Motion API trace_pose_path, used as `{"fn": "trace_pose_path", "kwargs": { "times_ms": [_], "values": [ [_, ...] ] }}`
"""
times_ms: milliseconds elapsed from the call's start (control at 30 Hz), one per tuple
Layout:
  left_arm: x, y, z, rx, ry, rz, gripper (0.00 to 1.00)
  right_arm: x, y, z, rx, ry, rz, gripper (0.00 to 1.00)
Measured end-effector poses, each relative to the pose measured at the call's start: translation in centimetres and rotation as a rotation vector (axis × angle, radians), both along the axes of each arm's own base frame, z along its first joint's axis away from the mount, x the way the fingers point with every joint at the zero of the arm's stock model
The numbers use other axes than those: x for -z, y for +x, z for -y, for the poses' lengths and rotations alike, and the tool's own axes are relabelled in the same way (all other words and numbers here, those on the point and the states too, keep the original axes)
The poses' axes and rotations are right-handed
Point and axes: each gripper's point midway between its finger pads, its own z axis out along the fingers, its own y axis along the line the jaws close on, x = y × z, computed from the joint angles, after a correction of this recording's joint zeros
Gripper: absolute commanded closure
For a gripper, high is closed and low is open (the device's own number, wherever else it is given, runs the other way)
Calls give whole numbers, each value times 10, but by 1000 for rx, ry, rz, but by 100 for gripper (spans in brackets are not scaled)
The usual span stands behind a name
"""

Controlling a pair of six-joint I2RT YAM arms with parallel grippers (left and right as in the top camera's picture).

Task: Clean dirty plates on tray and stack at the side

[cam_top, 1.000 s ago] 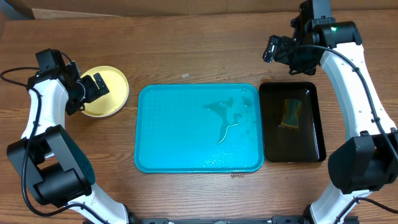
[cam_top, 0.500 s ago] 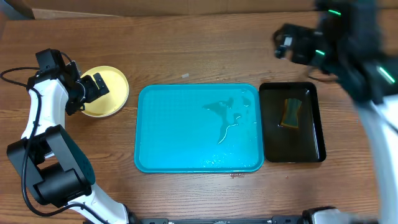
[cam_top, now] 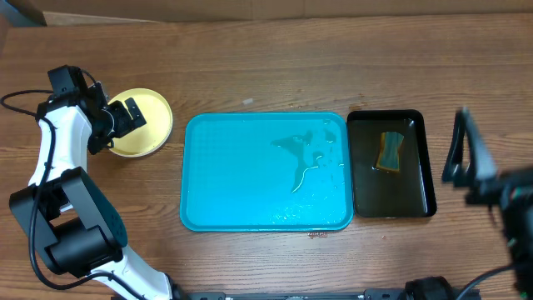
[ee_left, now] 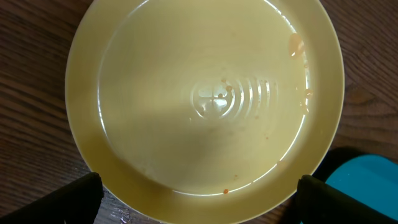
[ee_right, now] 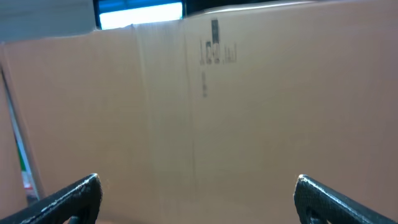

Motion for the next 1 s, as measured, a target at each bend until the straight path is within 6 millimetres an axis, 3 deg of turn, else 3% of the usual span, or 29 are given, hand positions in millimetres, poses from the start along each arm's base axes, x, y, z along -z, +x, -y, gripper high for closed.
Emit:
{"fn": "trace_pose_path", "kwargs": {
  "times_ms": [233, 567, 800, 1000],
  "values": [
    [0, 0, 0, 0, 0, 0, 0, 93, -14, 9, 43, 17, 133, 0],
    [0, 0, 0, 0, 0, 0, 0, 190, 17, 11, 76, 16, 112, 0],
    [0, 0, 0, 0, 0, 0, 0, 230, 31, 13, 81, -9, 34, 0],
    [0, 0, 0, 0, 0, 0, 0, 250, 35, 22, 110, 5, 5, 0]
  ]
}}
